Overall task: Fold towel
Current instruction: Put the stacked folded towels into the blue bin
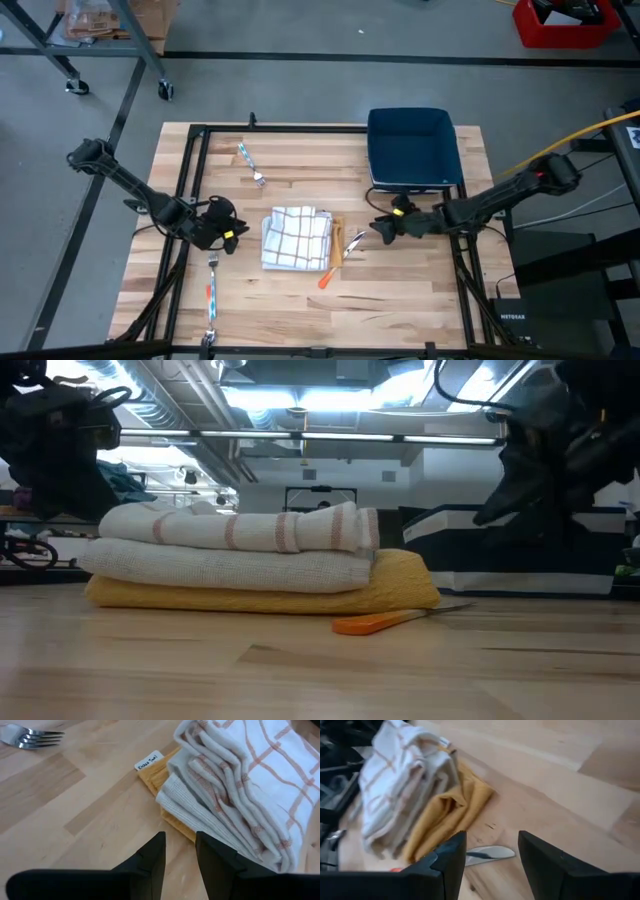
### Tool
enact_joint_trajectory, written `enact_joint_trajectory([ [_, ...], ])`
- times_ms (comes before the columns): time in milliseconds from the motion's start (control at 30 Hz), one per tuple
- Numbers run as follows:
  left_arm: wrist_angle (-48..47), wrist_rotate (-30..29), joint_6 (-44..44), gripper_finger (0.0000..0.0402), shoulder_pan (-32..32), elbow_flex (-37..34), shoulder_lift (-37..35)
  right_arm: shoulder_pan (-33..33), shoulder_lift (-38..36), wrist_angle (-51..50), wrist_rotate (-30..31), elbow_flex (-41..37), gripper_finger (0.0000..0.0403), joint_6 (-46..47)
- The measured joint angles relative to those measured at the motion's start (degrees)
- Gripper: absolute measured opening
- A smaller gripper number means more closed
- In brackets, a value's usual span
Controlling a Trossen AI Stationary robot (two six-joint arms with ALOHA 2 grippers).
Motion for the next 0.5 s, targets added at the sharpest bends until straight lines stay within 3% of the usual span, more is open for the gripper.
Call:
enact_joint_trajectory([
  [367,0.8,-2.6,-1.1,0.01,0.0,0.0,0.0,0.0,5.8,4.7,-0.2,0.1,0.0184,14.0],
  [500,0.8,-3.8,-2.8,0.01,0.8,0.0,0.0,0.0,7.5,9.7,-0.6,0.1,0.0184,14.5],
])
